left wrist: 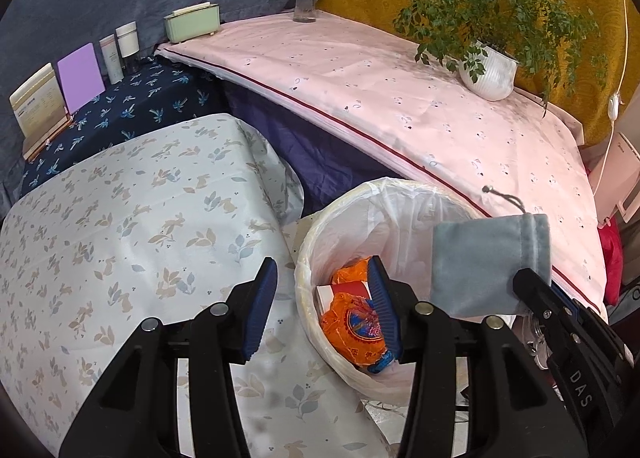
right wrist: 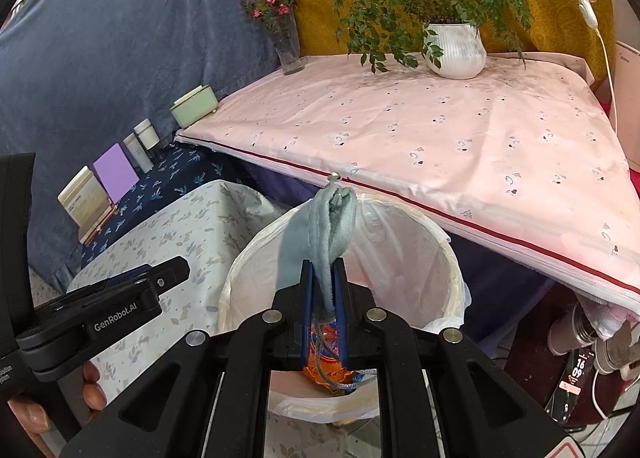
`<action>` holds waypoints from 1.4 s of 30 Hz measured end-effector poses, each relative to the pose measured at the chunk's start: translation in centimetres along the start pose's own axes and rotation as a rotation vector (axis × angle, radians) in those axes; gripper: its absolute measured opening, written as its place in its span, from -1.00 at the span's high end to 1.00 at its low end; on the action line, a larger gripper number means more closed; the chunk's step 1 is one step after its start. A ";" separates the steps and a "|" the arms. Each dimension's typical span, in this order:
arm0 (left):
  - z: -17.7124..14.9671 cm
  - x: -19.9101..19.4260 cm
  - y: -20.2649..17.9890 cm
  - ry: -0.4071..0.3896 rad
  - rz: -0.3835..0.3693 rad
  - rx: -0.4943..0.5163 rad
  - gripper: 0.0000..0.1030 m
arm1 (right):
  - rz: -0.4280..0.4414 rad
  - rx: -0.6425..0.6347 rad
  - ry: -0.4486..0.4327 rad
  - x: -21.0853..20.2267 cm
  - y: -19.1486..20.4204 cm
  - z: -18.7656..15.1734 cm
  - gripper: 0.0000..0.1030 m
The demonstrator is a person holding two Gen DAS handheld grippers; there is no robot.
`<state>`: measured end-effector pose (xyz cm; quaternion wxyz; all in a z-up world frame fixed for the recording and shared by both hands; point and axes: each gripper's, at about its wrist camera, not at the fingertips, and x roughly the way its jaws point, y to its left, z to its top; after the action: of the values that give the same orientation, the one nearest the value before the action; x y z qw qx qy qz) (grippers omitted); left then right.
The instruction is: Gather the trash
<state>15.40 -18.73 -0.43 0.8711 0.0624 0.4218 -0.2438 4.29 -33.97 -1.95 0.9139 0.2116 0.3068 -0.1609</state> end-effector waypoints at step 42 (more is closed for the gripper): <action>-4.1 -3.8 3.3 -0.043 0.132 -0.005 -0.76 | -0.059 -0.157 -0.008 -3.3 3.7 -2.7 -0.52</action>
<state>12.09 -13.20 -0.45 0.8943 0.0825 0.3985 -0.1861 2.01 -28.95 -0.80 0.9237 0.1295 0.3210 -0.1643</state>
